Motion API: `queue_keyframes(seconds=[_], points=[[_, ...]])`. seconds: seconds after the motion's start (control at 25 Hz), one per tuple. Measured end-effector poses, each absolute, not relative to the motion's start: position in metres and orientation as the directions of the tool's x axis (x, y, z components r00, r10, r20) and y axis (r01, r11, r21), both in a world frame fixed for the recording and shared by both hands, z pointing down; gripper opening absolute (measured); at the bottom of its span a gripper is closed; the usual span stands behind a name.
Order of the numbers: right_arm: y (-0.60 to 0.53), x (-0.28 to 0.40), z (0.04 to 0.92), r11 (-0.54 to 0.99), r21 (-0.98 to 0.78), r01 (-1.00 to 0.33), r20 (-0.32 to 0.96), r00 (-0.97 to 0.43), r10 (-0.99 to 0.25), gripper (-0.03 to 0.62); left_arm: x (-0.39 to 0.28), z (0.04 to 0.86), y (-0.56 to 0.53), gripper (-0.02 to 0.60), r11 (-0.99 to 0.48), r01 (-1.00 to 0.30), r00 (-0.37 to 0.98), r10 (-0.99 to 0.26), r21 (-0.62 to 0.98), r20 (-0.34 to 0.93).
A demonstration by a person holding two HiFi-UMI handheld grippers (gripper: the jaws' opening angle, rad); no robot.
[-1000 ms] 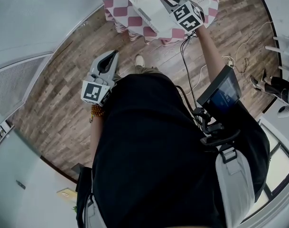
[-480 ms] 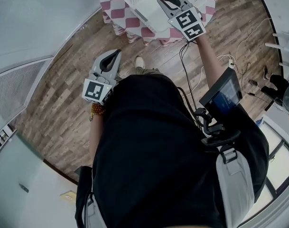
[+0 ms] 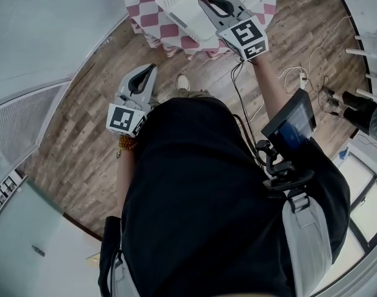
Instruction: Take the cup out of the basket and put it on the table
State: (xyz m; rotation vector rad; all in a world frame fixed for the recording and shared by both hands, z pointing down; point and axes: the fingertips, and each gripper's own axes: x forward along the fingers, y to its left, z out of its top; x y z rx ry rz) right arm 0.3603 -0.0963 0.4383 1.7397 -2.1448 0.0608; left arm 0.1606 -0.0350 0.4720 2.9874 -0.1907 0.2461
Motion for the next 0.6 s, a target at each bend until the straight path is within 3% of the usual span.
queue_keyframes(seconds=[0.6], points=[[-0.059,0.327,0.411,0.230,0.123,-0.965,0.066,-0.223,-0.973,0.025,0.177,0.475,-0.026,0.006,-0.992,-0.070,0.984,-0.051,0.108,0.169]])
